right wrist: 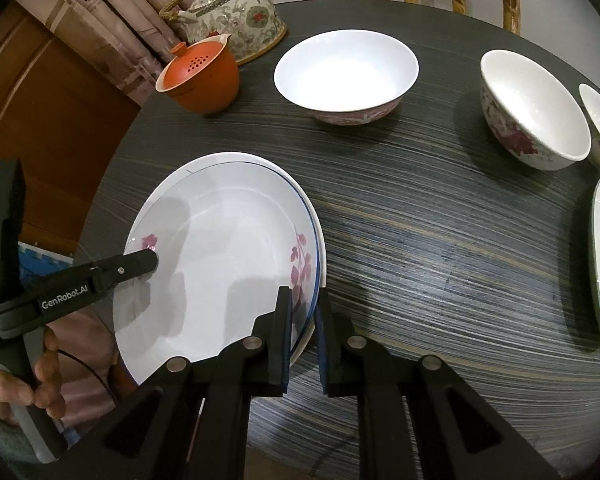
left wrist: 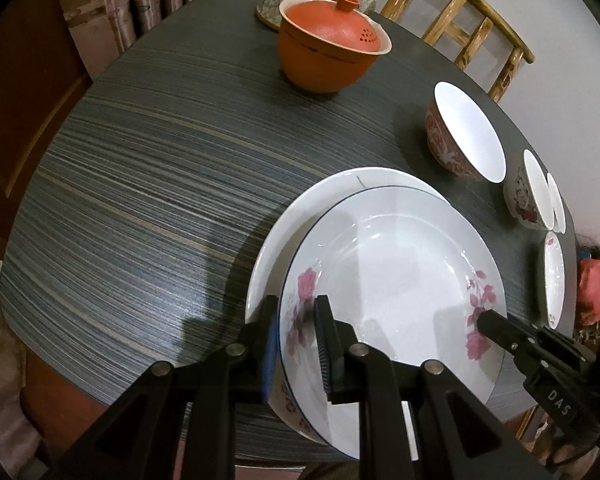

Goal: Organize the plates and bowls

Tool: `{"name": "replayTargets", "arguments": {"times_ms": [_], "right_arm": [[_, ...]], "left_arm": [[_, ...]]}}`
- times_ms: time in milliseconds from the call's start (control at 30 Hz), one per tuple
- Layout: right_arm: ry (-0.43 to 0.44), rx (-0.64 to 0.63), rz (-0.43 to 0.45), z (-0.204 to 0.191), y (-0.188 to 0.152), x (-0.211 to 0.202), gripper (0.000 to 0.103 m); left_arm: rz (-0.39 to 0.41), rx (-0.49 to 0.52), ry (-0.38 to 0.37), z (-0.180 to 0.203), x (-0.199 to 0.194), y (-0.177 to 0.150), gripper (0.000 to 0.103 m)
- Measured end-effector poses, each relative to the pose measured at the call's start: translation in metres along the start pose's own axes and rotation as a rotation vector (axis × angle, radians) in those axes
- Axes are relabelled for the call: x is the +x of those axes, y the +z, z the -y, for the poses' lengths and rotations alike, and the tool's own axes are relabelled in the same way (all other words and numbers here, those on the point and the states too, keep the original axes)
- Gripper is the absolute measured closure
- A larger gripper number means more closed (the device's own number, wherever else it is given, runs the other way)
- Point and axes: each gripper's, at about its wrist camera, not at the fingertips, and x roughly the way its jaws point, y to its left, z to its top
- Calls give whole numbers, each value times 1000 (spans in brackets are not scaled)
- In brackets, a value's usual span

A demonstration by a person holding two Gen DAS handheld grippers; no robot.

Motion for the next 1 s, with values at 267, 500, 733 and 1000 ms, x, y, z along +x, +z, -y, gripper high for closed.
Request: {"name": "replayTargets", "arguments": {"times_ms": [267, 500, 733, 1000], "right_arm": [[-8, -5, -21, 1, -2, 5, 85], [-16, -24, -8, -2, -3, 6, 82], [-2, -32, -2, -2, -7, 4, 79], [16, -28, 0, -1, -11, 0, 77]], "left_arm": [[-2, 10, 15, 3, 1, 0, 85], [8, 59, 63, 11, 0, -1, 85], [15, 102, 102, 18, 1, 1, 81], [4, 120, 121, 25, 1, 1, 75]]}}
